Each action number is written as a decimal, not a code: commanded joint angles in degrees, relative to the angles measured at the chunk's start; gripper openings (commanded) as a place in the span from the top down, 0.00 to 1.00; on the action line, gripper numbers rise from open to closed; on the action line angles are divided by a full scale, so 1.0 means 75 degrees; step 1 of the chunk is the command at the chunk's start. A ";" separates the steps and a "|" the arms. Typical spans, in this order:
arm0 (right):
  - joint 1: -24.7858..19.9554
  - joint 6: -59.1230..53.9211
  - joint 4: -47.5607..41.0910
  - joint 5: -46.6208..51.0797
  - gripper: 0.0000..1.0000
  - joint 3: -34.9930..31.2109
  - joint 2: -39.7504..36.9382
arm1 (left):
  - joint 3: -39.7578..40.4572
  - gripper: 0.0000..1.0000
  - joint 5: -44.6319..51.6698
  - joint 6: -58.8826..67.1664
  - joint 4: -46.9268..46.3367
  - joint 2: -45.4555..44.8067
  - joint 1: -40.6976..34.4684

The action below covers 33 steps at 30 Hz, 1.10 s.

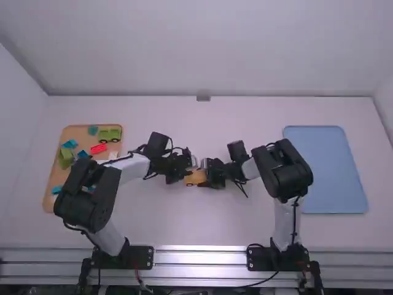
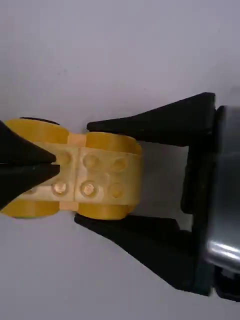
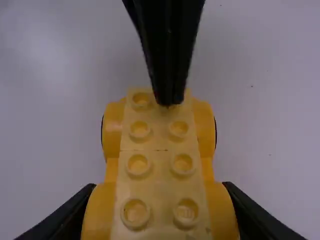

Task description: Assemble lego blocks to make yellow taxi

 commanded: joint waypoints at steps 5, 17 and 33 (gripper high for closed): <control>0.0020 0.0399 0.0463 0.0495 0.45 0.0055 0.0122 | 0.0597 0.98 -0.1029 -0.1294 0.0187 -0.1311 0.0280; -0.0431 0.1183 -0.0629 0.0510 0.01 0.0565 -0.0055 | 0.0586 0.01 -0.1690 -0.2678 -0.0058 -0.2031 0.0991; -0.0938 -0.0163 -0.6006 0.1684 0.01 0.2296 -0.3305 | 0.0784 0.01 -0.2640 -0.5974 -0.0233 -0.2739 0.0938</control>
